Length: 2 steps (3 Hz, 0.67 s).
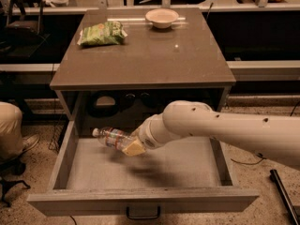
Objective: Place water bottle into top drawer
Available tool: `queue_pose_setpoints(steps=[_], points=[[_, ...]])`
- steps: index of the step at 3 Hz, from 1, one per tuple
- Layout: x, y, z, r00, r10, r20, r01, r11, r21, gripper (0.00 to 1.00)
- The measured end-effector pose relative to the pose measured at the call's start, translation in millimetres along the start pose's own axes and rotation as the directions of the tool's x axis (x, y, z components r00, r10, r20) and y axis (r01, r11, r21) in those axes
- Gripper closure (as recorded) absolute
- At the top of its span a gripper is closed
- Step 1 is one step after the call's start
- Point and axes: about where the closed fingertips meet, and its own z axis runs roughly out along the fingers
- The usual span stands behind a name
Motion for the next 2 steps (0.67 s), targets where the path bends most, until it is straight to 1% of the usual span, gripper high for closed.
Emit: queue_pose_setpoints(steps=[1, 2], points=[[5.4, 1.0, 19.6, 0.999, 0.039, 0.017, -0.039, 0.9992, 0.0, 0.63], [8.2, -1.5, 24.2, 0.998, 0.058, 0.033, -0.059, 0.9983, 0.007, 0.4]])
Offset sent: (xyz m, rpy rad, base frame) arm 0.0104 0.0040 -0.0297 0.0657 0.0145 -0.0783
